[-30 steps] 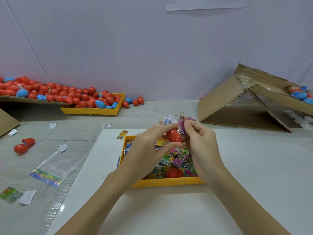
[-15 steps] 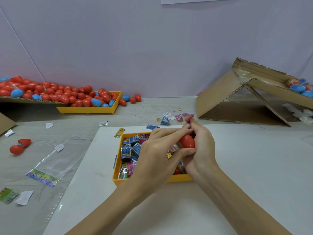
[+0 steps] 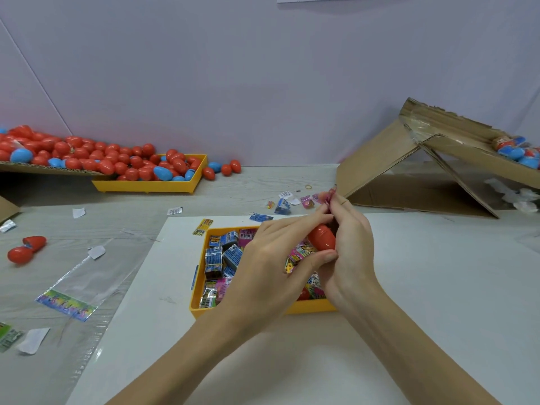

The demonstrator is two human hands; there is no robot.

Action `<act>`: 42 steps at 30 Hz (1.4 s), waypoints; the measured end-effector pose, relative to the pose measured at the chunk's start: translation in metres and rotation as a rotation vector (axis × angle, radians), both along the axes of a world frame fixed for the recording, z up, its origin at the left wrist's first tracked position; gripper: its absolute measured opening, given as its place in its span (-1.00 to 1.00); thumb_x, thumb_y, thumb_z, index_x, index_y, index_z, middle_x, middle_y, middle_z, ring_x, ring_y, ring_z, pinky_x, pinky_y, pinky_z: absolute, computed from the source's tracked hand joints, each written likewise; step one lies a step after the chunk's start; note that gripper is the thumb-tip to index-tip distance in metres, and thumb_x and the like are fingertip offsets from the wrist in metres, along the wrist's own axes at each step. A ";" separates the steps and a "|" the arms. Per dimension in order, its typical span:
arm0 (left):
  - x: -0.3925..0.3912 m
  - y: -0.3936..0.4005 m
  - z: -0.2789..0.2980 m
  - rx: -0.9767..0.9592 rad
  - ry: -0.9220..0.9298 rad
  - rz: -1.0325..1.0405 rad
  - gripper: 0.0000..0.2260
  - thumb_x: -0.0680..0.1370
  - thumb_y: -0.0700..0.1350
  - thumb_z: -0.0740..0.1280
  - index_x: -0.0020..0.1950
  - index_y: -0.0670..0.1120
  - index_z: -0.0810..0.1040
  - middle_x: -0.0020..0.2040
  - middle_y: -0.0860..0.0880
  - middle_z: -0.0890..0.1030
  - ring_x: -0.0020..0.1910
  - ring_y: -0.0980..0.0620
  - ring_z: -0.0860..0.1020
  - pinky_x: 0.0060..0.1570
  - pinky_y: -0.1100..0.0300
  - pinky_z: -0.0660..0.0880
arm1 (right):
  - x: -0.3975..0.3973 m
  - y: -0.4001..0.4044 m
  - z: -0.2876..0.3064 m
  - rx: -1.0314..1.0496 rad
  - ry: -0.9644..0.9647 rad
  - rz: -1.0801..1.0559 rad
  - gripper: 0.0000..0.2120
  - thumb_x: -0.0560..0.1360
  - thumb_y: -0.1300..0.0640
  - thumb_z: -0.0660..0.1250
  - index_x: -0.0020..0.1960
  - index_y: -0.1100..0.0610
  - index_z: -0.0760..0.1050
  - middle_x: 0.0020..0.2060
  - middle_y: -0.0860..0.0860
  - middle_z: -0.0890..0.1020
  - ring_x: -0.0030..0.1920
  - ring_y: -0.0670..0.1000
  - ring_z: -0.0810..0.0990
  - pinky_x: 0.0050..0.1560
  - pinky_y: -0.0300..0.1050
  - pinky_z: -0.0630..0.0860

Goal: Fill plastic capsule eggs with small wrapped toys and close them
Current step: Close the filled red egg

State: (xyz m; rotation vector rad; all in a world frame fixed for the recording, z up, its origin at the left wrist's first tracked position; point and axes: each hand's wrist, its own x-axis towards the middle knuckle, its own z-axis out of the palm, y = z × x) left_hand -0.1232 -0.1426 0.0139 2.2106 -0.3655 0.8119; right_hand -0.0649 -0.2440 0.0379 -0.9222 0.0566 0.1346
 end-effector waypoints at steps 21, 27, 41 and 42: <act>-0.001 0.036 0.033 -0.469 0.278 -0.075 -0.61 0.60 -0.23 0.40 0.43 -0.01 0.53 0.19 -0.12 0.60 0.05 0.12 0.64 0.11 0.30 0.56 | 0.006 -0.011 -0.007 -0.539 -0.455 0.163 -0.74 0.66 -0.05 0.29 0.00 0.07 0.68 -0.38 0.02 0.53 -0.34 -0.08 0.46 -0.36 -0.27 0.43; -0.002 0.034 0.033 -0.462 0.281 -0.096 -0.61 0.61 -0.22 0.38 0.44 -0.01 0.52 0.18 -0.12 0.58 0.04 0.13 0.63 0.10 0.31 0.55 | 0.007 -0.009 -0.008 -0.542 -0.451 0.149 -0.73 0.66 -0.05 0.28 -0.01 0.08 0.67 -0.39 0.01 0.52 -0.34 -0.07 0.46 -0.36 -0.25 0.44; -0.002 0.035 0.032 -0.470 0.291 -0.123 -0.62 0.61 -0.21 0.38 0.44 -0.04 0.53 0.22 -0.10 0.59 0.13 0.04 0.63 0.12 0.29 0.56 | 0.006 -0.010 -0.008 -0.622 -0.562 0.094 -0.76 0.67 0.01 0.29 -0.02 0.10 0.66 -0.40 -0.11 0.54 -0.34 -0.12 0.47 -0.27 -0.26 0.42; -0.002 0.035 0.032 -0.470 0.294 -0.124 -0.62 0.61 -0.21 0.38 0.43 -0.04 0.53 0.22 -0.09 0.60 0.13 0.05 0.64 0.12 0.29 0.56 | 0.006 -0.010 -0.008 -0.624 -0.564 0.093 -0.76 0.67 0.01 0.29 -0.02 0.10 0.66 -0.40 -0.11 0.54 -0.34 -0.12 0.46 -0.27 -0.25 0.41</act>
